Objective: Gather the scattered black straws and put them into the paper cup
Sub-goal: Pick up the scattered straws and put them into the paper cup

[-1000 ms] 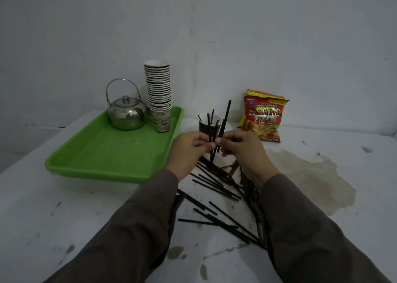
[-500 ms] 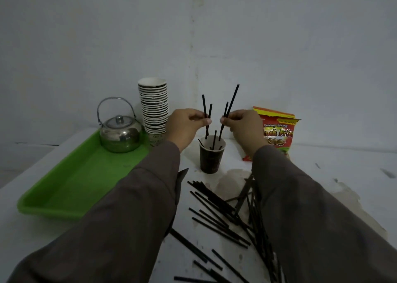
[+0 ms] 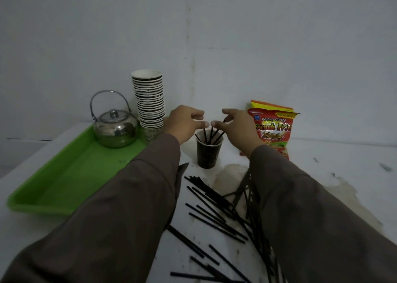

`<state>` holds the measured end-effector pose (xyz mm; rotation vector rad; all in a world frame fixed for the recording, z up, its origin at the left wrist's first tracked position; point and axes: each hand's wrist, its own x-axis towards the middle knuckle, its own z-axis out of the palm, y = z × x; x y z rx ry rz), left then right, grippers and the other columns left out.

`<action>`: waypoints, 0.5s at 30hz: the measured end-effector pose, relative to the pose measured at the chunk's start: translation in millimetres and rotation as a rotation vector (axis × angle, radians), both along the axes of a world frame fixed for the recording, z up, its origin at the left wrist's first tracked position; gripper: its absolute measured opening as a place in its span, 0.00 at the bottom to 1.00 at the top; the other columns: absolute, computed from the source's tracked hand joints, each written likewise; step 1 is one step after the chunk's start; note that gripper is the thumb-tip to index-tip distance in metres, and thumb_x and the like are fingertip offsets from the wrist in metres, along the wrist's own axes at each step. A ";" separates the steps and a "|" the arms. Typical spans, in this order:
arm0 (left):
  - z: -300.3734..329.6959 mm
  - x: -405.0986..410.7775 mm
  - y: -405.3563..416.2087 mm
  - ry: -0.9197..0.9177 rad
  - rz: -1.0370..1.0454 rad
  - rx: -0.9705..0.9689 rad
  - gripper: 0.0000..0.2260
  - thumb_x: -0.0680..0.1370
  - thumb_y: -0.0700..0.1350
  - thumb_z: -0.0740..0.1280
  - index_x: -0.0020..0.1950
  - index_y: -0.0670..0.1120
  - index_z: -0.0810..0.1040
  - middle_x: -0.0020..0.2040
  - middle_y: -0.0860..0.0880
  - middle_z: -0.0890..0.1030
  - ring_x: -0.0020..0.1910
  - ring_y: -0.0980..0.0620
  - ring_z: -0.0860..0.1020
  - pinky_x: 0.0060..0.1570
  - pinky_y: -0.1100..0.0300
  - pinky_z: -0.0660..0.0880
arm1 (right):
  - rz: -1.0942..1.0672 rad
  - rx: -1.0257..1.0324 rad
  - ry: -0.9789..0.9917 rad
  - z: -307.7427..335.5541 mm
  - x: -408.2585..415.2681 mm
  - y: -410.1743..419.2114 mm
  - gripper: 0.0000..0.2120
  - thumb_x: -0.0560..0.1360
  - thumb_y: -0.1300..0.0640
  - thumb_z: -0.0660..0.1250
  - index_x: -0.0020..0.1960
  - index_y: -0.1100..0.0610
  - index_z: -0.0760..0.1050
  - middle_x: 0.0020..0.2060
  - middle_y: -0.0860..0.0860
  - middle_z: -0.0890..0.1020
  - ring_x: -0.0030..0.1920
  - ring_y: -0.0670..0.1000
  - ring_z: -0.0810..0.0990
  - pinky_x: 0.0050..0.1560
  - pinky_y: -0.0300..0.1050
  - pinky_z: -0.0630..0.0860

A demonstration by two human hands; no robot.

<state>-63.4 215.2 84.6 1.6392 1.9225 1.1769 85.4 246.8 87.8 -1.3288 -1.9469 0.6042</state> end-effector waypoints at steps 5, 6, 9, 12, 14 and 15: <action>12.4 5.8 -26.0 -0.028 0.030 0.149 0.15 0.71 0.46 0.71 0.57 0.49 0.79 0.53 0.50 0.83 0.52 0.51 0.79 0.61 0.50 0.72 | -0.062 0.114 0.098 13.0 10.9 -17.8 0.24 0.74 0.51 0.67 0.68 0.56 0.70 0.63 0.57 0.74 0.59 0.52 0.75 0.51 0.36 0.65; 13.0 7.2 -35.9 -0.044 0.038 0.205 0.13 0.72 0.45 0.70 0.56 0.49 0.79 0.52 0.50 0.83 0.50 0.53 0.79 0.58 0.55 0.74 | -0.063 0.124 0.120 14.0 15.5 -23.7 0.22 0.74 0.52 0.67 0.66 0.56 0.71 0.61 0.56 0.76 0.56 0.50 0.75 0.50 0.36 0.66; 5.5 15.5 -71.9 -0.041 0.043 0.320 0.10 0.73 0.43 0.69 0.53 0.52 0.80 0.49 0.56 0.82 0.43 0.61 0.75 0.44 0.70 0.70 | -0.025 0.116 0.133 6.6 28.6 -48.5 0.15 0.74 0.54 0.67 0.61 0.54 0.76 0.55 0.53 0.79 0.50 0.47 0.75 0.48 0.41 0.72; -12.5 30.0 -110.2 0.014 0.022 0.378 0.09 0.72 0.41 0.69 0.49 0.51 0.81 0.45 0.58 0.78 0.42 0.61 0.74 0.43 0.74 0.68 | -0.003 0.132 0.107 -11.7 36.5 -80.2 0.11 0.74 0.56 0.67 0.56 0.54 0.79 0.48 0.50 0.80 0.44 0.46 0.76 0.42 0.35 0.72; -28.4 39.9 -133.3 0.068 -0.030 0.367 0.08 0.72 0.39 0.69 0.48 0.50 0.81 0.44 0.56 0.78 0.43 0.58 0.74 0.44 0.73 0.68 | 0.038 0.097 0.098 -24.8 40.8 -102.7 0.08 0.73 0.57 0.68 0.52 0.54 0.79 0.42 0.48 0.79 0.39 0.44 0.75 0.38 0.32 0.69; -37.6 43.6 -143.9 0.099 -0.060 0.336 0.08 0.71 0.39 0.69 0.48 0.49 0.81 0.45 0.54 0.79 0.43 0.57 0.74 0.45 0.71 0.68 | 0.067 0.066 0.082 -31.3 43.1 -113.8 0.07 0.73 0.57 0.68 0.51 0.54 0.79 0.41 0.47 0.79 0.39 0.44 0.75 0.37 0.32 0.69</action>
